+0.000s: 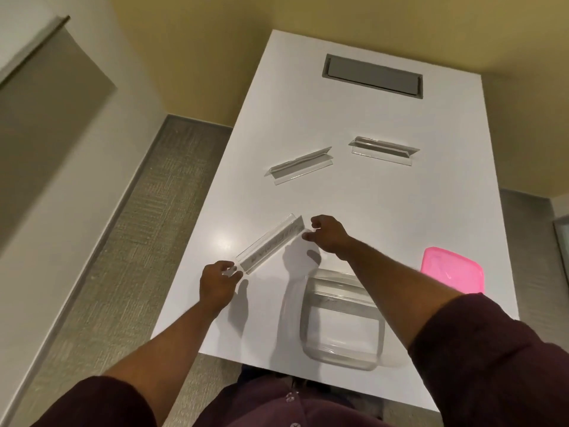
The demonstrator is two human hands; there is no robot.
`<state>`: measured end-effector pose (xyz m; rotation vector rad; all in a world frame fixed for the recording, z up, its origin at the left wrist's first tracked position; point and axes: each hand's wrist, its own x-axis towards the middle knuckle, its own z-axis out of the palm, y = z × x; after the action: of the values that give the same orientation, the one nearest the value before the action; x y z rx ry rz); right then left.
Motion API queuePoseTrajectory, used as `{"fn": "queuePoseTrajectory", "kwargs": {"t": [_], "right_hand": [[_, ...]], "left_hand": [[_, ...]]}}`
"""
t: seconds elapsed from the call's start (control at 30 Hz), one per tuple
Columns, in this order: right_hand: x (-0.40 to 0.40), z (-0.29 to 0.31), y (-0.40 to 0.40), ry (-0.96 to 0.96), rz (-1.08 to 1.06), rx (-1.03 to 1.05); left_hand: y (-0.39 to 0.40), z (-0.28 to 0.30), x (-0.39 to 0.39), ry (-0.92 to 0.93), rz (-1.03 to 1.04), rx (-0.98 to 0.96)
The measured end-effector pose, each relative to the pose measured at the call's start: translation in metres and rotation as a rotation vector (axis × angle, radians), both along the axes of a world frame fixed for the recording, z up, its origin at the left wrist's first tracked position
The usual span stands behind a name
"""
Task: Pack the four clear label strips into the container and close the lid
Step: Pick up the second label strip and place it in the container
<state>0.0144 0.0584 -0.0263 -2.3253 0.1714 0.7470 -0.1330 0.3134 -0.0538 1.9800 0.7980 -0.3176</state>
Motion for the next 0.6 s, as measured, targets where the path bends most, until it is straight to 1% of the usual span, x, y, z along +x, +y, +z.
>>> {"fn": "queuePoseTrajectory", "kwargs": {"t": [0.13,0.2,0.3,0.4,0.5,0.6], "right_hand": [[0.004,-0.007,0.015,-0.008,-0.007,-0.003],[0.004,-0.009,0.02,0.003,-0.01,0.001],[0.004,-0.017,0.021,0.026,-0.016,0.018],[0.003,-0.021,0.02,0.055,-0.072,0.055],[0.003,-0.017,0.019,0.039,-0.125,0.113],[0.006,-0.008,0.016,0.0,-0.163,0.17]], "left_hand": [[0.002,-0.005,0.002,-0.024,0.0,-0.1],[0.002,-0.007,0.005,-0.017,-0.009,-0.119],[0.001,-0.009,0.011,0.007,-0.026,-0.104],[0.004,-0.014,0.015,0.049,-0.061,-0.07],[0.009,-0.017,0.018,0.036,-0.092,-0.012],[0.006,-0.006,0.024,-0.002,-0.078,-0.014]]}}
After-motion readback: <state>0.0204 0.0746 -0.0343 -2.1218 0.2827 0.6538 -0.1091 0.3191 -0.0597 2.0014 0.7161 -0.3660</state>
